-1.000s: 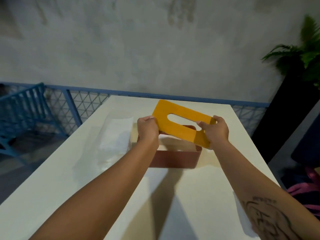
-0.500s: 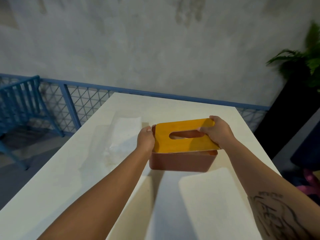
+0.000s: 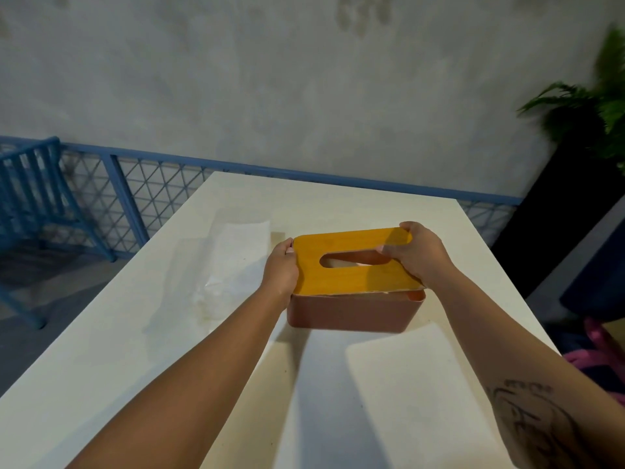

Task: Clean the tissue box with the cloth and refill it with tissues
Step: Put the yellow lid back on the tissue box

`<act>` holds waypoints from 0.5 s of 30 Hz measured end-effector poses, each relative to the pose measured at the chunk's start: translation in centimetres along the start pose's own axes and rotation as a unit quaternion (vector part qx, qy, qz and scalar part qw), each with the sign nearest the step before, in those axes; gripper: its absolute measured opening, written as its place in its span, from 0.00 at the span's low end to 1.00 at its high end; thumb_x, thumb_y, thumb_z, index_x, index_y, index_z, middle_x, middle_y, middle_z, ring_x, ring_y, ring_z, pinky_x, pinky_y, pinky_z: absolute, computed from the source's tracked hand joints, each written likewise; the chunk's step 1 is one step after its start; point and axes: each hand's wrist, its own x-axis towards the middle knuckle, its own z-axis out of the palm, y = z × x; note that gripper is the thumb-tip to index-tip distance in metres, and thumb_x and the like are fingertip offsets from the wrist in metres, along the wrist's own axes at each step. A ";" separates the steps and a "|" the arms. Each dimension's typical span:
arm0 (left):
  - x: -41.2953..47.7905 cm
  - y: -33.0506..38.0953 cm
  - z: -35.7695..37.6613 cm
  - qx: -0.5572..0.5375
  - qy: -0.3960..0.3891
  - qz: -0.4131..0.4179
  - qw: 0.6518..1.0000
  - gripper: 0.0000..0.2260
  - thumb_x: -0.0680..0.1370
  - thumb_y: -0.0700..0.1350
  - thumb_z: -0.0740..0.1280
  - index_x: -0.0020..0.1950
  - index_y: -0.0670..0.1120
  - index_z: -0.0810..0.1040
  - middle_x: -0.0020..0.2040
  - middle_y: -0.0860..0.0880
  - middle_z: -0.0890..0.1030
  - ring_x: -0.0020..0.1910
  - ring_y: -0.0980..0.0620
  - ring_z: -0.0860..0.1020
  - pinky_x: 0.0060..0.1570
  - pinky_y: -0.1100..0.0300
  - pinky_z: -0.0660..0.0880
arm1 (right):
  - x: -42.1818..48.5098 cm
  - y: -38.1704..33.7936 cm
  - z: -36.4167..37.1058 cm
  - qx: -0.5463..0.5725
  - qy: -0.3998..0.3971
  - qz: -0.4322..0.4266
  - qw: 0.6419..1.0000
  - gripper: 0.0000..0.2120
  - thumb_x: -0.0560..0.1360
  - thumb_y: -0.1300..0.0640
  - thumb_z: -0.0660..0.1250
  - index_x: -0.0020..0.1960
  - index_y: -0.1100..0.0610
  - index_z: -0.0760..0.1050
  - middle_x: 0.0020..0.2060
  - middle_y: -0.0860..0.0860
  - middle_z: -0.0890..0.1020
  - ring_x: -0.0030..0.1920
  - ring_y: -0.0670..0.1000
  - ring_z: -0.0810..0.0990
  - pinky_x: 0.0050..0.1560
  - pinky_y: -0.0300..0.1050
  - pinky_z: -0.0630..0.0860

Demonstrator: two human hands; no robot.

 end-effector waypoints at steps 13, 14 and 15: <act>0.2 -0.1 0.3 0.023 0.024 0.005 0.999 0.19 0.84 0.44 0.47 0.73 0.47 0.64 0.70 0.45 0.69 0.65 0.45 0.70 0.57 0.56 0.68 | -0.6 0.6 -0.1 0.004 0.017 0.019 1.000 0.35 0.72 0.45 0.70 0.74 0.51 0.59 0.69 0.54 0.69 0.65 0.61 0.71 0.59 0.56 0.73; 0.2 -0.2 0.3 0.022 0.025 0.006 0.999 0.19 0.84 0.44 0.47 0.73 0.47 0.65 0.69 0.45 0.70 0.64 0.45 0.70 0.56 0.56 0.68 | -0.8 0.7 -0.1 0.003 0.017 0.022 1.000 0.35 0.72 0.45 0.70 0.74 0.51 0.59 0.69 0.54 0.69 0.65 0.61 0.71 0.58 0.55 0.73; 0.2 -0.2 0.3 0.020 0.026 0.006 0.999 0.19 0.84 0.44 0.47 0.73 0.47 0.65 0.69 0.45 0.70 0.64 0.45 0.71 0.55 0.56 0.68 | -0.9 0.8 -0.1 0.002 0.016 0.025 1.000 0.36 0.72 0.45 0.70 0.74 0.51 0.59 0.69 0.54 0.69 0.65 0.60 0.71 0.58 0.55 0.73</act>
